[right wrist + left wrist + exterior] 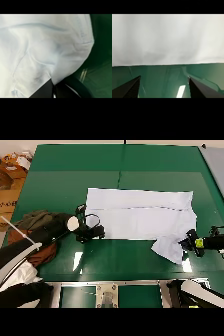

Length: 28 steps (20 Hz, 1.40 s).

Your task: Fold the shirts.

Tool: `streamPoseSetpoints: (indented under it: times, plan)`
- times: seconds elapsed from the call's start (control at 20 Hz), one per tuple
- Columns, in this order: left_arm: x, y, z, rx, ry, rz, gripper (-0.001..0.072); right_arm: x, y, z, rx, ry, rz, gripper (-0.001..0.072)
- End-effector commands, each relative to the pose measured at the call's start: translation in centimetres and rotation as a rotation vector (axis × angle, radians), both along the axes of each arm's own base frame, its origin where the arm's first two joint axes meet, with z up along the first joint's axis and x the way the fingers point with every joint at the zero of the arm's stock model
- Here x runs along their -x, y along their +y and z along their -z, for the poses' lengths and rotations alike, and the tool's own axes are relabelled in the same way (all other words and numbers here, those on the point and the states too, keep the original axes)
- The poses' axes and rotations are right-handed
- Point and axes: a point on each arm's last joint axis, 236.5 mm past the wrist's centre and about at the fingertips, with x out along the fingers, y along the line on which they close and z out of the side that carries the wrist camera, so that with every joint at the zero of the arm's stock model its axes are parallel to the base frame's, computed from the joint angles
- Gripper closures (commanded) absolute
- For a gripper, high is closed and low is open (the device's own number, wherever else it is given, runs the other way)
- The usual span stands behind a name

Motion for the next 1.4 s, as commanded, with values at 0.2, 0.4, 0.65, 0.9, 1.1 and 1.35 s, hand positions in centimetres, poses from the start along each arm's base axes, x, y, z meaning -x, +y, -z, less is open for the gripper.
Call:
streamPoseSetpoints:
  times: [0.2, 0.4, 0.65, 0.9, 1.1, 1.35]
  plan:
    - [0.7, 0.1, 2.0, -0.034, 0.056, -0.04, 0.0042, -0.4, 0.2, -0.2, -0.01, -0.013, 0.006, 0.0696]
    - [0.4, 2.6, -0.4, -0.062, 0.029, 0.044, 0.0043, -0.3, 0.2, -0.2, -0.012, -0.012, 0.005, 0.0696]
    - [6.3, 11.8, -4.6, -0.309, 0.076, 0.109, 0.0475, -0.7, -0.4, 0.0, 0.012, -0.025, 0.018, 0.0696]
    - [6.0, 6.9, -1.1, 0.091, -0.026, -0.222, 0.0186, -1.1, -0.8, 0.1, 0.029, -0.037, 0.028, 0.0696]
    - [2.1, 5.8, 1.2, 0.213, -0.098, -0.395, 0.0186, -1.3, -0.8, 0.0, 0.027, -0.045, 0.037, 0.0695]
    - [-2.9, 2.3, 3.4, 0.178, -0.099, -0.347, 0.0186, -1.4, -0.8, 0.0, 0.032, -0.048, 0.036, 0.0696]
